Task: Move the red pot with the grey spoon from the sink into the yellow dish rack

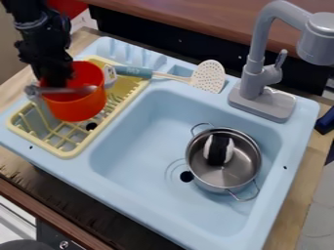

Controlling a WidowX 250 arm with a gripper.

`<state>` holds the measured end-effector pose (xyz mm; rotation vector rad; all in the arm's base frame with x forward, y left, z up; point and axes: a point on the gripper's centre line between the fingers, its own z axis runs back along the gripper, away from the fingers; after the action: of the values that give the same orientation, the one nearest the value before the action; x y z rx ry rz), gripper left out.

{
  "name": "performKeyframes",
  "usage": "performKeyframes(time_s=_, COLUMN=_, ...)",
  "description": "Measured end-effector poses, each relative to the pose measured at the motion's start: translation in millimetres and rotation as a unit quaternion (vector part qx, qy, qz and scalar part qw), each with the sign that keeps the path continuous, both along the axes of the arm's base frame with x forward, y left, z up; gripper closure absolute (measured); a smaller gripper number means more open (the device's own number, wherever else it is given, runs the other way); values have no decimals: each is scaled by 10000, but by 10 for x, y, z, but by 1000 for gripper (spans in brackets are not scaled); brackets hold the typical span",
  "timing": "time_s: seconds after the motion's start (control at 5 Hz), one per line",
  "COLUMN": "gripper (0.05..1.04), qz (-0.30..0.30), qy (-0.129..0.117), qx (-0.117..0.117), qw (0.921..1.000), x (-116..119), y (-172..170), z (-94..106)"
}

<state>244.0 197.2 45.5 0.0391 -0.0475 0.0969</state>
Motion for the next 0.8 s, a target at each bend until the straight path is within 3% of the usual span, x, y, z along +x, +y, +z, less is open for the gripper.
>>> performKeyframes(time_s=0.4, gripper=1029, qz=364, qy=288, qx=-90, qw=9989, x=-24, y=-60, z=-117)
performKeyframes(time_s=0.8, gripper=1029, qz=470, qy=272, qx=-75, qw=9985, x=-121, y=-45, z=-210)
